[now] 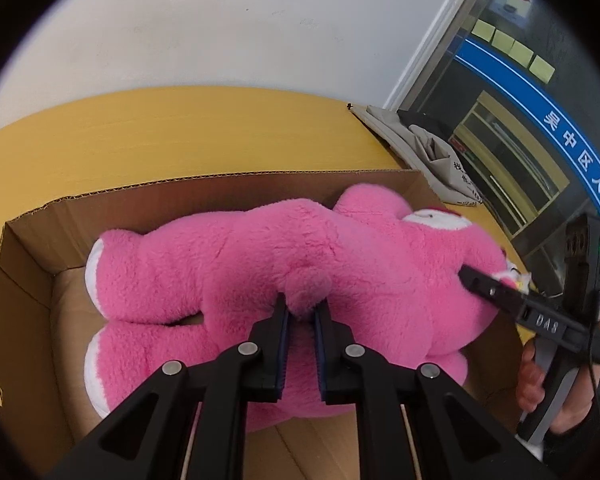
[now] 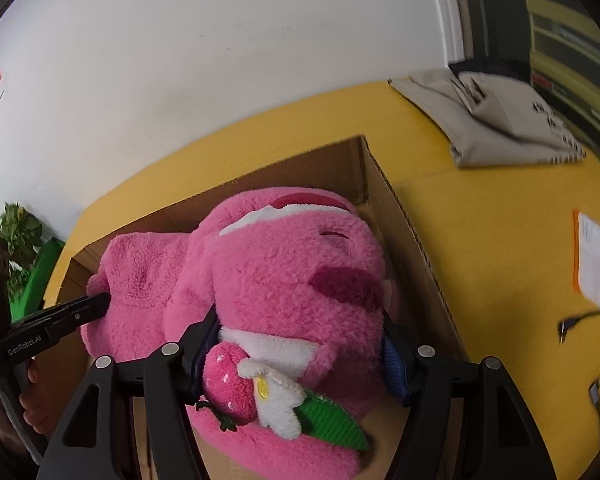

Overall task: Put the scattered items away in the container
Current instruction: 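Lower the pink bear into the box and open both tools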

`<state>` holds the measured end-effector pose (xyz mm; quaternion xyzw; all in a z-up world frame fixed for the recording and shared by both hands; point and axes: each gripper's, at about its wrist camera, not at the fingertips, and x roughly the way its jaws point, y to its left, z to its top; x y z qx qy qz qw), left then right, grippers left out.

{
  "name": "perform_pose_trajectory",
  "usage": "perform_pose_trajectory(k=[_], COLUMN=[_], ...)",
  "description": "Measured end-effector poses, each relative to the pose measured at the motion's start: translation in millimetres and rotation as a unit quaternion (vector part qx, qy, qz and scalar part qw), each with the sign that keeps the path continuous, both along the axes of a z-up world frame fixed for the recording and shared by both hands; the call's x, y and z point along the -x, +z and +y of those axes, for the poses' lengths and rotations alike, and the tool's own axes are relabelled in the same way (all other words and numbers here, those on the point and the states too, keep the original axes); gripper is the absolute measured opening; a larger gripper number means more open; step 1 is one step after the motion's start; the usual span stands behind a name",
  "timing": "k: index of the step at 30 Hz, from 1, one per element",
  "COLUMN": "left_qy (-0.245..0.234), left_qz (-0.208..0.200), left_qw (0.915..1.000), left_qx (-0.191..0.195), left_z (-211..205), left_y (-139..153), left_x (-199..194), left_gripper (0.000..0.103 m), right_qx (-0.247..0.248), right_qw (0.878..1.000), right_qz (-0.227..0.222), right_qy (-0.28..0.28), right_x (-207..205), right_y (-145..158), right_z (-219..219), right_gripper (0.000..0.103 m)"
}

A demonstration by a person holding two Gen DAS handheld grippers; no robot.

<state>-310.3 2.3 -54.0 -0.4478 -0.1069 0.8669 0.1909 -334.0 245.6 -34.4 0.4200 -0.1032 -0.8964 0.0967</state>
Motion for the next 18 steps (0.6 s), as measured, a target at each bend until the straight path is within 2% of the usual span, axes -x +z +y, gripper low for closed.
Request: perform_pose_trajectory(k=[1, 5, 7, 8, 9, 13, 15, 18], left_qy=[0.004, 0.013, 0.023, 0.033, 0.047, 0.072, 0.079, 0.092], left_qz=[-0.002, -0.002, 0.005, 0.015, 0.037, 0.113, 0.155, 0.203], left_qw=[1.0000, 0.9993, 0.9987, 0.9984, 0.9976, 0.9910, 0.9846, 0.9724], left_qx=[-0.008, -0.034, -0.045, -0.043, -0.036, -0.005, 0.021, 0.069], left_z=[-1.4, -6.5, -13.6, -16.5, -22.5, -38.3, -46.7, -60.1], left_y=[0.1, 6.6, 19.6, 27.8, 43.9, 113.6, 148.7, 188.1], left_x=[1.4, 3.2, -2.7, -7.7, -19.8, -85.2, -124.7, -190.5], left_gripper=[0.015, 0.022, 0.033, 0.037, 0.046, 0.070, 0.080, 0.081], right_qx=[0.001, 0.013, 0.010, 0.006, 0.003, 0.002, -0.006, -0.026], right_qw=[1.000, 1.000, 1.000, 1.000, 1.000, 0.998, 0.995, 0.987], right_qz=[-0.001, 0.002, 0.006, 0.009, 0.014, 0.050, 0.084, 0.135], right_qy=[-0.001, -0.009, 0.000, 0.010, 0.022, 0.037, 0.055, 0.079], right_x=[3.8, 21.3, 18.8, 14.4, 8.2, -26.7, -59.6, -118.6], right_y=[-1.3, -3.8, 0.8, 5.9, 13.8, 64.4, 106.2, 159.5], right_z=[1.1, 13.3, 12.8, 11.7, 10.7, 11.8, 11.2, 9.0], right_gripper=[0.075, 0.095, 0.102, 0.103, 0.103, 0.103, 0.103, 0.103])
